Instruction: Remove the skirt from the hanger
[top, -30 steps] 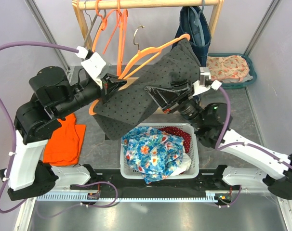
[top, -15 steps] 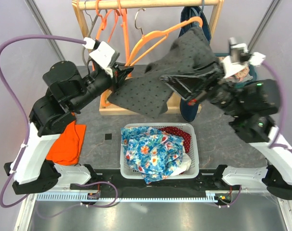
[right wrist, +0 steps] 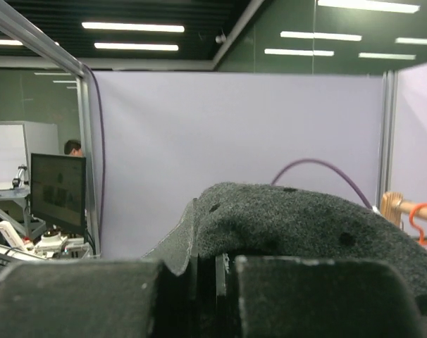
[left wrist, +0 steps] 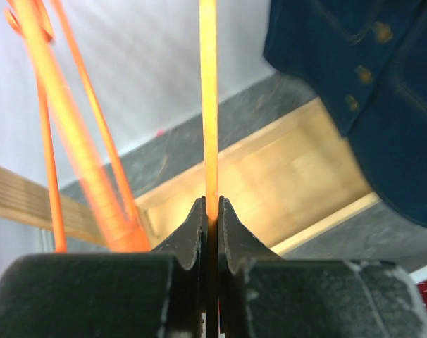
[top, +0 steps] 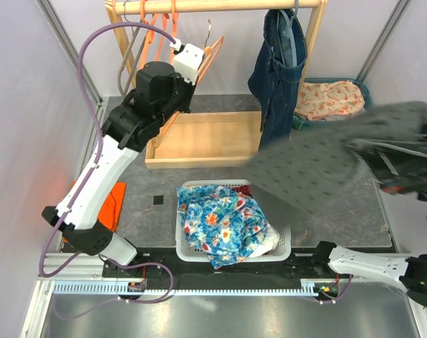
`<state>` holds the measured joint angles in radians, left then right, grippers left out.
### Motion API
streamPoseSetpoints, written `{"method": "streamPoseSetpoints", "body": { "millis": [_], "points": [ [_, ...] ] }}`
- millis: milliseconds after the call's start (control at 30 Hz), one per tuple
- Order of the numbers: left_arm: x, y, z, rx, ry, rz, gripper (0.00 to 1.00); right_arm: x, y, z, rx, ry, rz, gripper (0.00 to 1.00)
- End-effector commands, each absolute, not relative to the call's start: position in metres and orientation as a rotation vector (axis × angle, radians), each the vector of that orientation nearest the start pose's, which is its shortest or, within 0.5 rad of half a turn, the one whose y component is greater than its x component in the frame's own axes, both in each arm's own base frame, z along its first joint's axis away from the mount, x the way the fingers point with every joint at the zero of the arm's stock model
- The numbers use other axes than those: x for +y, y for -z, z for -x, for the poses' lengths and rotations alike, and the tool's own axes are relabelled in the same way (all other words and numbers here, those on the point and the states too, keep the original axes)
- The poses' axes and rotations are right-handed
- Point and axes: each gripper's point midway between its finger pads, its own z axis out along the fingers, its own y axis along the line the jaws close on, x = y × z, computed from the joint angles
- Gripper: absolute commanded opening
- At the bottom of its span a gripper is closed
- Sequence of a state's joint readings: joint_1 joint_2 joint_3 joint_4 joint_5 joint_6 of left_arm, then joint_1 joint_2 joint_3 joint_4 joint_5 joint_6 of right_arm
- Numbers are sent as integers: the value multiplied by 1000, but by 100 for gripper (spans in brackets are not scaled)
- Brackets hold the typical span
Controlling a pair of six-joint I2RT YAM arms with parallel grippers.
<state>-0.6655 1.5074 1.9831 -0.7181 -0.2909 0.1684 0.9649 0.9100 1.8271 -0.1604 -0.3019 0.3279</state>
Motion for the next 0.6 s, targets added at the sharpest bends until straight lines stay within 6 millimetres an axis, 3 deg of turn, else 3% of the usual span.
{"method": "streamPoseSetpoints", "body": {
  "millis": [0,133,367,567],
  "points": [
    [-205,-475,-365,1656,108,-451,2,147,-706,-22,628,-1300,563,0],
    [-208,-491,-370,1625,116,-427,2,165,-687,-41,713,-1291,556,0],
    [-204,-506,-365,1594,129,-401,2,179,-667,-58,797,-1284,535,0],
    [-197,-499,-362,1597,121,-407,2,188,-651,-71,861,-1272,515,0]
  ]
}}
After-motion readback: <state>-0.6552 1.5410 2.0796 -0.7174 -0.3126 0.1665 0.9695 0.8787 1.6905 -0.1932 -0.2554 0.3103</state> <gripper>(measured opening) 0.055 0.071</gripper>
